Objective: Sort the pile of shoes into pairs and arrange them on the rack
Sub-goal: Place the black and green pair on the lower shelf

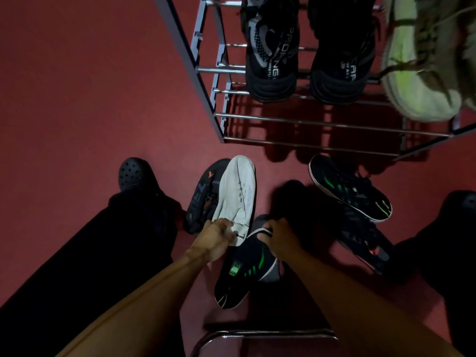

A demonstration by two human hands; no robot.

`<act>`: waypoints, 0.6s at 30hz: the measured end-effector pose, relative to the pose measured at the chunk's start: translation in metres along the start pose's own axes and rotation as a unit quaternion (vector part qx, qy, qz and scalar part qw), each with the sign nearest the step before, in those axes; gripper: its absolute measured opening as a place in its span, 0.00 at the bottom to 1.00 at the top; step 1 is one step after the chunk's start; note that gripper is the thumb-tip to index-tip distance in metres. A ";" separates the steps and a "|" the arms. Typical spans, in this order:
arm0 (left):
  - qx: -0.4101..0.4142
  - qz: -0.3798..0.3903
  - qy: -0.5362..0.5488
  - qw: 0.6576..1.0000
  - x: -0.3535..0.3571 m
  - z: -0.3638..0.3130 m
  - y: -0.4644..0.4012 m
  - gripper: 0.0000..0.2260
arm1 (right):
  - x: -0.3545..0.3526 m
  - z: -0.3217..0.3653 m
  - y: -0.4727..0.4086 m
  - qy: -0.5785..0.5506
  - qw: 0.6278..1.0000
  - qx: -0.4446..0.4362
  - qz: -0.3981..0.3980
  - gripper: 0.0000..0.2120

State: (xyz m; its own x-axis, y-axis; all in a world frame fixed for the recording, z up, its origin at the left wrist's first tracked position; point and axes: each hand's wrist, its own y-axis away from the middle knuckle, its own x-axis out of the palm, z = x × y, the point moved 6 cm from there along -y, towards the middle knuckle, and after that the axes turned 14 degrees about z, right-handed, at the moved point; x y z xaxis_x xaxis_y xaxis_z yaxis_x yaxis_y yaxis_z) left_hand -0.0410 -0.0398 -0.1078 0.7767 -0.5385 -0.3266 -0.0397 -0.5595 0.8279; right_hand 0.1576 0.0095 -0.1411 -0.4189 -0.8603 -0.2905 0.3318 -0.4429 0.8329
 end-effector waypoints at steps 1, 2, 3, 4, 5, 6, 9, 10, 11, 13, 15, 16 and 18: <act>-0.006 0.004 0.017 1.000 -0.003 -0.002 0.001 0.10 | -0.002 0.003 0.003 -0.012 1.000 -0.014 -0.003 0.10; -0.010 0.009 0.039 0.999 -0.005 -0.005 0.003 0.11 | -0.003 0.005 0.007 -0.021 0.999 -0.030 -0.001 0.07; -0.015 0.015 0.053 0.998 -0.006 -0.005 0.004 0.12 | -0.006 0.008 0.013 -0.024 0.999 -0.040 0.008 0.08; -0.016 0.018 0.070 0.997 -0.007 -0.006 0.006 0.13 | -0.009 0.011 0.020 -0.024 0.998 -0.051 0.019 0.09; -0.012 0.024 0.087 0.996 -0.008 -0.009 0.009 0.10 | -0.015 0.013 0.028 -0.018 0.998 -0.058 0.031 0.08; -0.006 0.031 0.117 0.993 -0.007 -0.010 0.012 0.05 | -0.021 0.016 0.036 -0.007 0.997 -0.070 0.040 0.07; 0.002 0.027 0.159 0.987 -0.013 -0.027 0.026 0.05 | -0.051 0.022 0.062 0.010 0.996 -0.089 0.029 0.12; 0.000 0.025 0.157 0.987 -0.016 -0.032 0.027 0.04 | -0.064 0.023 0.071 0.001 0.996 -0.091 0.014 0.13; 0.008 0.022 0.138 0.990 -0.021 -0.042 0.032 0.04 | -0.079 0.023 0.084 -0.008 0.996 -0.092 -0.006 0.12; 0.037 0.007 0.116 0.993 -0.035 -0.065 0.044 0.06 | -0.108 0.021 0.108 -0.050 0.993 -0.095 -0.051 0.09; 0.073 -0.010 0.115 0.991 -0.048 -0.090 0.061 0.06 | -0.136 0.014 0.131 -0.089 0.987 -0.092 -0.101 0.10; 0.084 -0.020 0.119 0.989 -0.053 -0.100 0.070 0.06 | -0.147 0.008 0.142 -0.102 0.983 -0.082 -0.127 0.13; 0.102 -0.050 0.126 0.985 -0.059 -0.116 0.085 0.08 | -0.161 -0.004 0.164 -0.143 0.972 -0.075 -0.171 0.16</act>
State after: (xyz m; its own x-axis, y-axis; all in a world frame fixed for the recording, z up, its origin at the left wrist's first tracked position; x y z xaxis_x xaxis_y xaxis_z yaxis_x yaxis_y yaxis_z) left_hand -0.0171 0.0175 0.0349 0.9137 -0.3144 -0.2573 -0.0600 -0.7308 0.6800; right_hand 0.2826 0.0744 0.0399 -0.7371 -0.5605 -0.3776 0.2420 -0.7406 0.6268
